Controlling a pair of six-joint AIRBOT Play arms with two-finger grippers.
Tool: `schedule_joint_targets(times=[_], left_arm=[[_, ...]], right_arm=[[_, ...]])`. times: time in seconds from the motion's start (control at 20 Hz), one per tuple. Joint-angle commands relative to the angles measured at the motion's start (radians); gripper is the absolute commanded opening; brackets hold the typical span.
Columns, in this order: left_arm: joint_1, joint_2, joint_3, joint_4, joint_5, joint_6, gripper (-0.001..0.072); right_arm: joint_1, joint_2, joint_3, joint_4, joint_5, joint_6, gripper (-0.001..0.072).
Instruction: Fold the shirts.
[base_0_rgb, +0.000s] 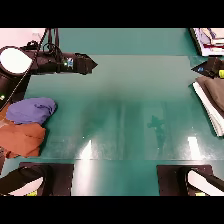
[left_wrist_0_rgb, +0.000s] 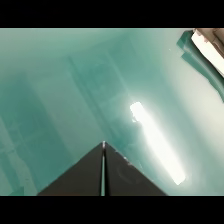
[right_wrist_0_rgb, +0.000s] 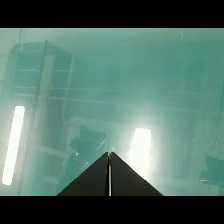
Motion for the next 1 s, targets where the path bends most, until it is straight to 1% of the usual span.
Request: schedule_joint_targets(times=[0.0, 0.55, 0.6, 0.65, 0.7, 0.75, 0.85, 0.9, 0.95], left_arm=[[0.0, 0.0, 0.0, 0.0, 0.0, 0.0, 0.0026], [0.0, 0.0, 0.0, -0.005, 0.001, 0.0, 0.0026], [0.0, 0.0, 0.0, -0.006, 0.011, 0.001, 0.0025], [0.0, 0.0, 0.0, -0.005, 0.058, 0.001, 0.0025], [0.007, 0.002, 0.007, 0.006, 0.073, 0.001, 0.0026], [0.028, 0.006, 0.023, 0.027, 0.03, 0.0, 0.0026], [0.106, 0.045, 0.045, 0.116, -0.142, -0.016, 0.0025], [0.155, 0.075, 0.044, 0.187, -0.232, -0.048, 0.0025], [0.208, 0.106, 0.044, 0.288, -0.32, -0.086, 0.0025]], right_arm=[[0.001, 0.001, 0.0, 0.002, 0.003, 0.0, 0.0018], [0.001, 0.001, 0.0, 0.002, 0.031, 0.0, 0.0018], [0.001, 0.001, 0.0, 0.002, 0.032, 0.0, 0.0018], [0.001, 0.001, 0.0, 0.002, 0.032, 0.0, 0.0018], [0.001, 0.001, 0.0, 0.002, 0.032, 0.0, 0.0018], [0.001, 0.001, 0.0, 0.002, 0.032, 0.0, 0.0018], [0.001, 0.001, 0.0, 0.002, 0.037, 0.0, 0.0018], [0.001, 0.001, 0.0, 0.002, 0.042, 0.0, 0.0017], [0.001, 0.001, 0.0, 0.002, 0.043, 0.0, 0.0017]])
